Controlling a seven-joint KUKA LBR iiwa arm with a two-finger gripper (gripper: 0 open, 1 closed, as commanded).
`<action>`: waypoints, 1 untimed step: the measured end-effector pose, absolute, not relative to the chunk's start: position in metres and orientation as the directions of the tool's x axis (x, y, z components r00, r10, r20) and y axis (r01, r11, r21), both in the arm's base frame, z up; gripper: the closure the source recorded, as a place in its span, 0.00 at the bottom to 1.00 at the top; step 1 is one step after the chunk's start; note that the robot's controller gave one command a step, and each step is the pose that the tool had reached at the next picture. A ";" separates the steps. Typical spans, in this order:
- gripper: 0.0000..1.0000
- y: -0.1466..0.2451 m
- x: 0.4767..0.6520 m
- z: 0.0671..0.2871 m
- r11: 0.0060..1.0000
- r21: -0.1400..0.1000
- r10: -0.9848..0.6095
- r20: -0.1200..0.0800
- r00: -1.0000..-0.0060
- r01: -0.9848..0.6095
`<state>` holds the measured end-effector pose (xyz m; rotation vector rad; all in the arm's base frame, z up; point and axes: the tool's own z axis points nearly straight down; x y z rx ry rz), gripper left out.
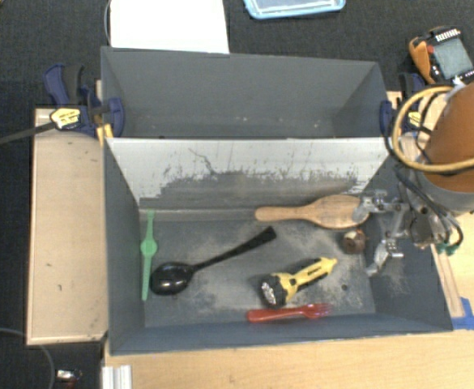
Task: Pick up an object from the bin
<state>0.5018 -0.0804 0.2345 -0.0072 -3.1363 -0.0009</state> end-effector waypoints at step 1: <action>0.00 -0.080 0.503 0.239 1.000 -0.001 0.001 -0.003 -1.000 0.001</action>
Offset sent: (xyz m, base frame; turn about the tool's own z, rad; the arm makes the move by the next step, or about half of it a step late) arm 0.0074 0.0554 -0.1645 -0.3264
